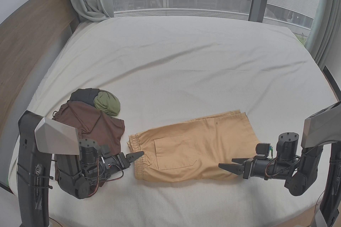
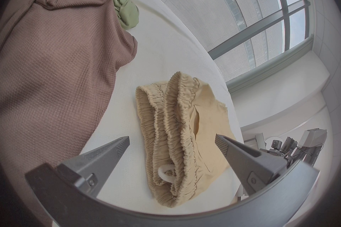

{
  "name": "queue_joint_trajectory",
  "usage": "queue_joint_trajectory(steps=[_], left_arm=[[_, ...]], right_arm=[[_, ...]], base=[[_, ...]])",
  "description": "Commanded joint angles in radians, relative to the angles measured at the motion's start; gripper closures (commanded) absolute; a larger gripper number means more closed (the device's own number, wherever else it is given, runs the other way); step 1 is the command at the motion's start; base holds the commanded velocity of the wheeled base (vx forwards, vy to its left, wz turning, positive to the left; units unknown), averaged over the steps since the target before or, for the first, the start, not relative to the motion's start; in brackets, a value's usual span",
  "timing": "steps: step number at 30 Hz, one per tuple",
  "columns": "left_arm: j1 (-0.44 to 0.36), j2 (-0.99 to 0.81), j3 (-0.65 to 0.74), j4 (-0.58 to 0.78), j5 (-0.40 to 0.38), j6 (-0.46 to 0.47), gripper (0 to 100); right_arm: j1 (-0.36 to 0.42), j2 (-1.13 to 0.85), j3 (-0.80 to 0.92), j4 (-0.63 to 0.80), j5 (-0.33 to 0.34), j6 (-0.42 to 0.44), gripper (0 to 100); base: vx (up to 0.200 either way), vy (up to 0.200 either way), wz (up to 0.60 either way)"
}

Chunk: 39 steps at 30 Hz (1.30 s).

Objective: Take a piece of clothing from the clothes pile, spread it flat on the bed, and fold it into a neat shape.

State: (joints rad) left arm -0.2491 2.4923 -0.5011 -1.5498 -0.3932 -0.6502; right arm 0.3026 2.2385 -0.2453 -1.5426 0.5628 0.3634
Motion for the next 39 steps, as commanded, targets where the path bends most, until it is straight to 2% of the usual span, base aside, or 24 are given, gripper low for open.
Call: queue_joint_trajectory(steps=[1,6,13,33,34,39], left_arm=[[-0.016,0.016,-0.010,-0.001,0.002,0.000,0],[-0.035,0.031,-0.024,-0.001,0.016,-0.003,0],[-0.067,0.072,-0.091,-0.001,0.106,-0.005,0],[-0.082,0.111,-0.143,-0.003,0.108,-0.022,0],[-0.082,0.109,-0.143,-0.003,0.108,-0.023,100],[-0.087,0.109,-0.142,-0.003,0.108,-0.032,100]], right_arm=[[0.000,-0.007,0.000,-0.001,0.002,0.000,0],[-0.003,-0.017,-0.002,-0.001,0.000,0.000,0],[-0.003,-0.034,0.001,-0.001,0.000,0.000,0],[-0.003,-0.034,0.000,-0.001,0.000,0.000,0],[-0.003,-0.034,0.000,-0.001,0.000,0.000,0],[-0.003,-0.034,0.000,-0.001,0.000,0.000,0]], base=[[0.000,0.000,0.00],[0.000,0.000,0.00],[0.000,0.000,0.00],[0.000,0.000,0.00],[0.000,0.000,0.00],[0.000,0.000,0.00]])
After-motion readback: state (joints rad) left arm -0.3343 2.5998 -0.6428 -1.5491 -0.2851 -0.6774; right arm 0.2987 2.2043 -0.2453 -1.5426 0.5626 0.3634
